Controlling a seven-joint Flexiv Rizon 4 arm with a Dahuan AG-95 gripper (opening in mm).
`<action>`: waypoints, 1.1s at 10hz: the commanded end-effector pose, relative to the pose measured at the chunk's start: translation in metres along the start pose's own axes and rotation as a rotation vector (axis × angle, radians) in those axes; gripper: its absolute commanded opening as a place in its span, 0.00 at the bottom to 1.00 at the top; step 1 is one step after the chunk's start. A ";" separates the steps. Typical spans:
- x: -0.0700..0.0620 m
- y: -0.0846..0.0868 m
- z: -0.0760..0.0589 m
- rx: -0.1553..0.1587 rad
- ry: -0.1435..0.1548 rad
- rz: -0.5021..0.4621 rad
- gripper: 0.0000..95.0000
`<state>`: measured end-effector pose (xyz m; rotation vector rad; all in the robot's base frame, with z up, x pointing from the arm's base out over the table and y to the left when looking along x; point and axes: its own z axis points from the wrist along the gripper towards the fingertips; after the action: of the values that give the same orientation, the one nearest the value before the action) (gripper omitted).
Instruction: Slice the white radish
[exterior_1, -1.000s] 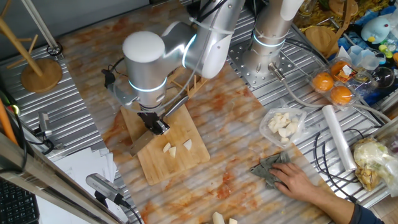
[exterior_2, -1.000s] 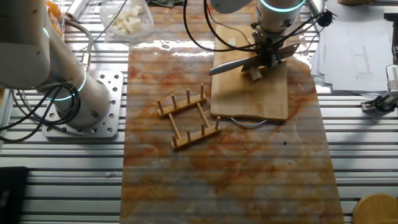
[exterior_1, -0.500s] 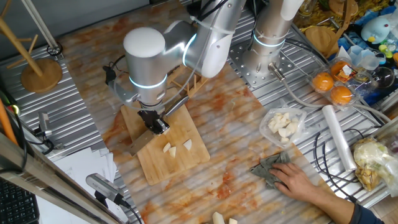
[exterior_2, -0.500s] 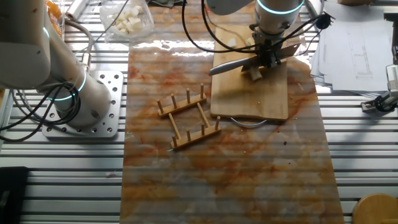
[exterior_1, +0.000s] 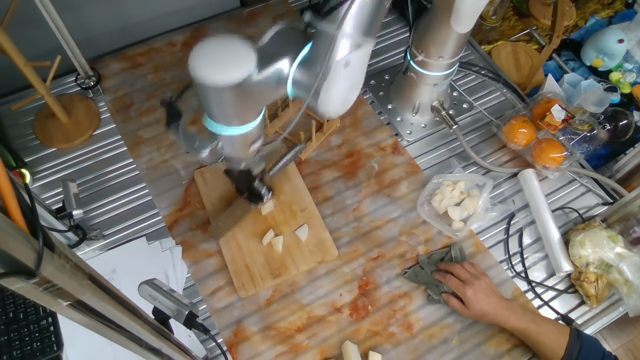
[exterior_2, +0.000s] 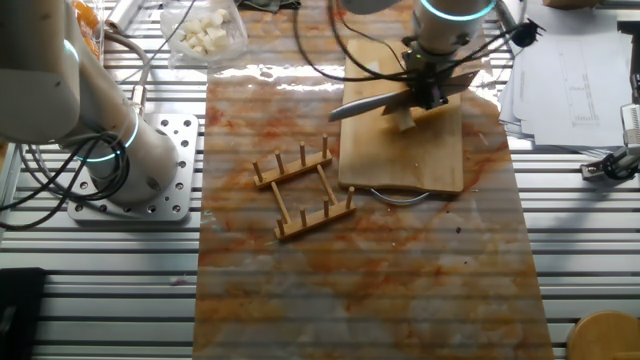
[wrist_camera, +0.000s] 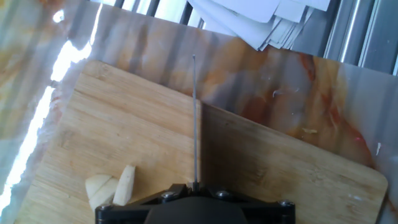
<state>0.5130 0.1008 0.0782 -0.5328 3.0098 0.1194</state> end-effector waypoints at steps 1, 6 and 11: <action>-0.010 -0.003 0.019 0.011 -0.012 0.003 0.00; -0.032 0.000 0.042 0.032 -0.045 0.033 0.00; -0.048 0.000 0.022 -0.001 -0.004 0.029 0.00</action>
<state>0.5639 0.1191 0.0521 -0.4847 3.0004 0.0537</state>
